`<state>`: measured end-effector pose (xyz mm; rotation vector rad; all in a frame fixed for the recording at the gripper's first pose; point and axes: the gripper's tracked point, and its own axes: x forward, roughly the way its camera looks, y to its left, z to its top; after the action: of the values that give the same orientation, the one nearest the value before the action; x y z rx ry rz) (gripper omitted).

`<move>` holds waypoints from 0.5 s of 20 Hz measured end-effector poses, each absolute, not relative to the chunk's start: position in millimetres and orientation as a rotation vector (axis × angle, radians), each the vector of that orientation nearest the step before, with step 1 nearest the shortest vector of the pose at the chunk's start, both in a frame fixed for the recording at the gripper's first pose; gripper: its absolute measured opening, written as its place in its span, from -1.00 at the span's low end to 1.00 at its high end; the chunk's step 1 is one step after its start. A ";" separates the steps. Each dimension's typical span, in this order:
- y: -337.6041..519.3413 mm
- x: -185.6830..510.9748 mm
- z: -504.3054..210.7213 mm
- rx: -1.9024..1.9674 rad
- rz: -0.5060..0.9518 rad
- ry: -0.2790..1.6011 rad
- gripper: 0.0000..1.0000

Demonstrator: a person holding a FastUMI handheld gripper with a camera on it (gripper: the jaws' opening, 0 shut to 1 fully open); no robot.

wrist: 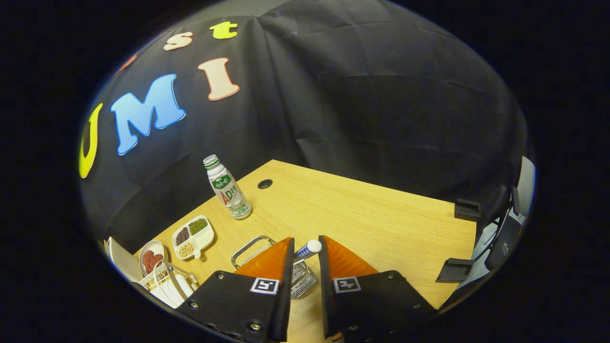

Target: Take the plate from the dish rack, then take the spoon from the basket and place it into the plate.

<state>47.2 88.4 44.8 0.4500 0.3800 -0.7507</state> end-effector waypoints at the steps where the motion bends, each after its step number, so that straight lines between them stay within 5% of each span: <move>1: 95.2 58.3 56.9 0.469 -0.699 0.329 -0.45; 2: 96.7 64.0 63.9 0.462 -0.700 0.332 -0.67; 5: 108.9 82.0 77.0 0.418 -0.634 0.298 -0.69; 6: 107.4 86.7 74.0 0.384 -0.637 0.331 -0.89; 10: 121.3 96.1 87.0 0.316 -0.603 0.349 -0.90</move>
<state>96.1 121.3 87.0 0.3161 0.3490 -0.6034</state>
